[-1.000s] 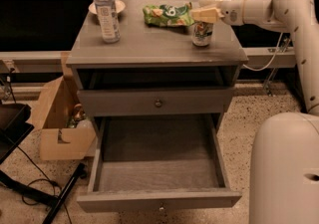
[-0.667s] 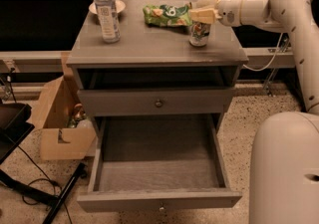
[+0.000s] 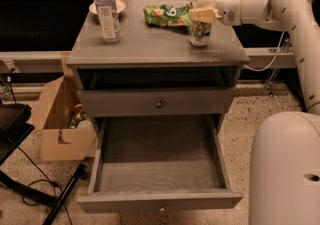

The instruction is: Place 7up can into middle drawer

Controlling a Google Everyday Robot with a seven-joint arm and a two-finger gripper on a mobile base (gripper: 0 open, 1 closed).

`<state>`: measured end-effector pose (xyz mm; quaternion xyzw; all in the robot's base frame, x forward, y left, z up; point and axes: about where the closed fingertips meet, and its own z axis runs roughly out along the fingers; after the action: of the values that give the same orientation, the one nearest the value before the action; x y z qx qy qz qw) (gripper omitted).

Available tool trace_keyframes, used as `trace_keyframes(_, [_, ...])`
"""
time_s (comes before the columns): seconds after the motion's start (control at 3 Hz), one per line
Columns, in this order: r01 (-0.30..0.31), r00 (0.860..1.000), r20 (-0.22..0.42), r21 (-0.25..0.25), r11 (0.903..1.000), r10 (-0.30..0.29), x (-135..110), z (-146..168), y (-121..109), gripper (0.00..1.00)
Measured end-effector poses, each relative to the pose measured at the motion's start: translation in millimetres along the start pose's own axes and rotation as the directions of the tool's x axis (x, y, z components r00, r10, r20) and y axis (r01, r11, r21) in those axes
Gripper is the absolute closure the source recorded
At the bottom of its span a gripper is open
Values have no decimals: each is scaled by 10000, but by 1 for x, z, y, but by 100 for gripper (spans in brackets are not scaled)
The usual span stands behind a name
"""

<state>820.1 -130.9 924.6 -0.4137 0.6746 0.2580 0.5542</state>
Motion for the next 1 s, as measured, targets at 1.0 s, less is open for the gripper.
trace_keyframes(1.0, [2318, 9704, 529, 711, 9702, -2357, -87, -157, 110, 100])
